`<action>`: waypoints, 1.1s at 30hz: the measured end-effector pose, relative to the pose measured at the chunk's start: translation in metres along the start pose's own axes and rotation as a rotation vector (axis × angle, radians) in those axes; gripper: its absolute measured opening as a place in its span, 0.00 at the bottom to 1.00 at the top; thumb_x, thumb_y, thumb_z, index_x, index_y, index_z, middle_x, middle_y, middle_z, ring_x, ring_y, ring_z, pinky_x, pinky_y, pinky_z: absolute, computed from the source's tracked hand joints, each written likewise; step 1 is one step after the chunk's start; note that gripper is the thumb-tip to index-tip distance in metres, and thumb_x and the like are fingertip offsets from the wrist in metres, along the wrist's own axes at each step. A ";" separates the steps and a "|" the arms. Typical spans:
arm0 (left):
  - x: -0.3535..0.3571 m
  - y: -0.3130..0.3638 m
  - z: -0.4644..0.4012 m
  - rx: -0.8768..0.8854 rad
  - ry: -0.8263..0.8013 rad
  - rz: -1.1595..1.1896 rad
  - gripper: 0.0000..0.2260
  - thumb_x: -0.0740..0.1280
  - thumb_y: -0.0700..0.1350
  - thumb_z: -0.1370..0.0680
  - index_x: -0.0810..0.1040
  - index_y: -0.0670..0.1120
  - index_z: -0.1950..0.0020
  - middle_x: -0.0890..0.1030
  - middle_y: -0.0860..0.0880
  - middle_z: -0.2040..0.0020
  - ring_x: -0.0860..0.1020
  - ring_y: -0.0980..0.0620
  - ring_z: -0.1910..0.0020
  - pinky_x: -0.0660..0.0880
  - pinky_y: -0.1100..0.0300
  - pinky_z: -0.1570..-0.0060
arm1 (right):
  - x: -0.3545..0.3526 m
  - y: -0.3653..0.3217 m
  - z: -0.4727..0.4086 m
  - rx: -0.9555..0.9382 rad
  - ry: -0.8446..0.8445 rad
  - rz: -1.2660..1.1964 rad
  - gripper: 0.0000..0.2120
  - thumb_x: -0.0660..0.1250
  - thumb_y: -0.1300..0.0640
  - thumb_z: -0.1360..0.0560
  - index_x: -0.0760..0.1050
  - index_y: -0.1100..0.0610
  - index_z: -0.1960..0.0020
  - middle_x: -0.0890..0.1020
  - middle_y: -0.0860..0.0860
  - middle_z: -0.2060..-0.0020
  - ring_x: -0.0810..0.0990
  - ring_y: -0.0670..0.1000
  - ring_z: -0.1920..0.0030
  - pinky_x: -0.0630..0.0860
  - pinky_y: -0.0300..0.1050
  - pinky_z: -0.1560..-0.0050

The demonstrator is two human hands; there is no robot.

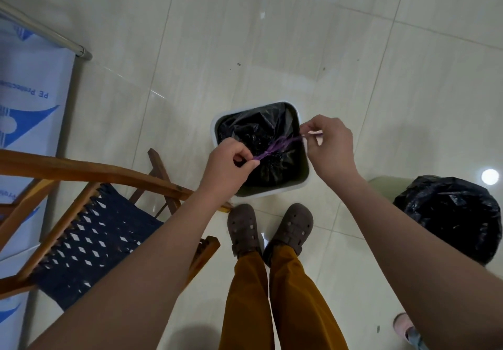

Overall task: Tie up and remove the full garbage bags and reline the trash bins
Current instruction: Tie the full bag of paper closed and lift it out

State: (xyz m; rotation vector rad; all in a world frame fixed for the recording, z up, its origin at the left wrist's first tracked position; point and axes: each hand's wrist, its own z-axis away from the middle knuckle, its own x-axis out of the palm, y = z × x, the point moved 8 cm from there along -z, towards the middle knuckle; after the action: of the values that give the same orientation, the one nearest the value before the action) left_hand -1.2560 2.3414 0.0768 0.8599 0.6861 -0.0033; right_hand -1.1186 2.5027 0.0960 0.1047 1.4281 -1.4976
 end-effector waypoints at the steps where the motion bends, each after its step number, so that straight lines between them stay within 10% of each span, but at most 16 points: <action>1: -0.004 -0.001 0.001 0.008 -0.001 0.017 0.08 0.74 0.46 0.27 0.77 0.52 0.52 0.74 0.55 0.50 0.74 0.61 0.53 0.75 0.66 0.53 | -0.005 0.006 0.006 0.047 0.032 0.017 0.13 0.65 0.69 0.27 0.79 0.56 0.47 0.82 0.50 0.48 0.74 0.52 0.44 0.69 0.40 0.44; 5: -0.022 -0.012 -0.003 -0.060 -0.060 0.066 0.26 0.67 0.51 0.22 0.61 0.59 0.26 0.60 0.53 0.30 0.65 0.51 0.31 0.70 0.50 0.33 | -0.001 0.030 0.046 0.274 0.033 -0.045 0.34 0.73 0.60 0.28 0.63 0.51 0.27 0.68 0.51 0.31 0.63 0.55 0.32 0.61 0.48 0.31; 12: -0.011 -0.030 -0.027 -0.076 -0.253 0.041 0.26 0.59 0.50 0.18 0.52 0.63 0.23 0.51 0.54 0.21 0.50 0.56 0.23 0.53 0.50 0.25 | 0.059 0.045 0.086 0.433 -0.092 -0.408 0.36 0.73 0.63 0.27 0.60 0.49 0.25 0.66 0.44 0.32 0.67 0.49 0.31 0.70 0.58 0.31; 18: 0.014 -0.065 -0.056 -0.311 -0.296 0.442 0.24 0.69 0.45 0.23 0.69 0.66 0.32 0.71 0.55 0.33 0.71 0.51 0.35 0.75 0.49 0.39 | 0.093 0.058 0.052 0.354 -0.082 -0.383 0.31 0.74 0.60 0.29 0.69 0.53 0.28 0.65 0.50 0.27 0.62 0.49 0.26 0.61 0.52 0.25; 24: 0.013 -0.083 -0.063 -0.375 -0.046 0.420 0.09 0.73 0.41 0.26 0.83 0.56 0.55 0.83 0.57 0.54 0.81 0.58 0.52 0.78 0.55 0.43 | 0.102 0.089 0.052 0.511 0.005 -0.587 0.08 0.70 0.67 0.26 0.82 0.55 0.57 0.70 0.49 0.29 0.70 0.50 0.30 0.69 0.52 0.30; 33: -0.007 -0.070 -0.040 -0.407 0.019 0.447 0.09 0.71 0.37 0.26 0.82 0.52 0.57 0.85 0.50 0.55 0.83 0.55 0.54 0.79 0.56 0.48 | 0.075 0.082 0.066 0.701 0.120 -0.739 0.10 0.69 0.66 0.24 0.82 0.54 0.50 0.85 0.48 0.51 0.82 0.48 0.46 0.75 0.50 0.35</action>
State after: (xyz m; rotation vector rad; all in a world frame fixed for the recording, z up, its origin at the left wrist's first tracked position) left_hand -1.3029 2.3210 0.0141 0.6040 0.4768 0.5293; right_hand -1.0617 2.4260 0.0093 0.0985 0.9996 -2.6007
